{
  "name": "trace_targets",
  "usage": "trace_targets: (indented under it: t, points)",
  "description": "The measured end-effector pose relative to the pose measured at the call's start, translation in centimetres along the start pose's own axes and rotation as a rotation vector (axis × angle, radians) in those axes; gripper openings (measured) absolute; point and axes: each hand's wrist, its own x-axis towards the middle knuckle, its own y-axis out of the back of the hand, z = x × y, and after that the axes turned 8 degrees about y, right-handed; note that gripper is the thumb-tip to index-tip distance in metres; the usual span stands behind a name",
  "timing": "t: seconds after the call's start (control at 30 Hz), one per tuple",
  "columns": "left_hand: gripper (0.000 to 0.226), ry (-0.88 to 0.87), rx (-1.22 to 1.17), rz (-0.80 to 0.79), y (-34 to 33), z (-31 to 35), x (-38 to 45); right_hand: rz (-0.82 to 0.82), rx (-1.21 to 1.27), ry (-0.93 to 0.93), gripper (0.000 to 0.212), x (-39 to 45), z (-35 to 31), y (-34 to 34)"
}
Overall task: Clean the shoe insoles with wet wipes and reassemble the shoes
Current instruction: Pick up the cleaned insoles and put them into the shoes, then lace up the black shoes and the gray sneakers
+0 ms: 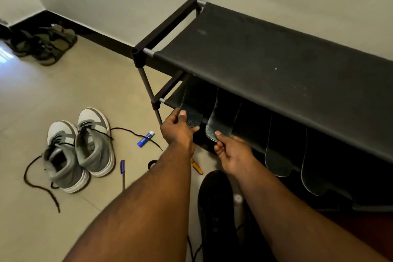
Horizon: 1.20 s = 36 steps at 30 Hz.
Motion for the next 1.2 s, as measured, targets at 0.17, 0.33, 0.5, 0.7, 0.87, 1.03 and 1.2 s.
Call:
trace_targets:
  t: [0.17, 0.33, 0.5, 0.7, 0.87, 1.03, 1.2]
  points:
    - [0.058, 0.009, -0.099, 0.036, -0.3, 0.0, 0.9, 0.077, 0.295, -0.027, 0.018, -0.9, 0.6, -1.8]
    - [0.034, 0.043, -0.133, 0.151, 0.2, -1.3, 0.7, 0.111, 0.386, -0.075, 0.011, -1.0, 2.3, -2.7]
    - [0.022, 0.082, -0.091, 0.116, 0.0, -0.6, 0.7, -0.011, 0.282, -0.042, 0.015, 0.6, 1.6, -2.2]
    - [0.029, 0.01, 0.145, 0.191, 2.7, -4.1, -2.7, 0.006, -0.078, 0.122, 0.006, -1.8, 2.4, 7.6]
    - [0.031, -0.089, 1.022, -0.283, 6.8, -12.8, -11.4, 0.193, -0.644, 0.313, 0.019, -3.9, 5.8, 20.4]
    - [0.051, -0.248, 1.712, -0.631, 7.3, -17.0, -15.8, 0.101, -0.914, 0.307, 0.023, -4.4, 9.0, 27.5]
    - [0.089, -0.083, 2.038, -0.629, 7.5, -17.5, -14.3, -0.124, -1.103, 0.242, 0.071, -3.3, 9.1, 28.3]
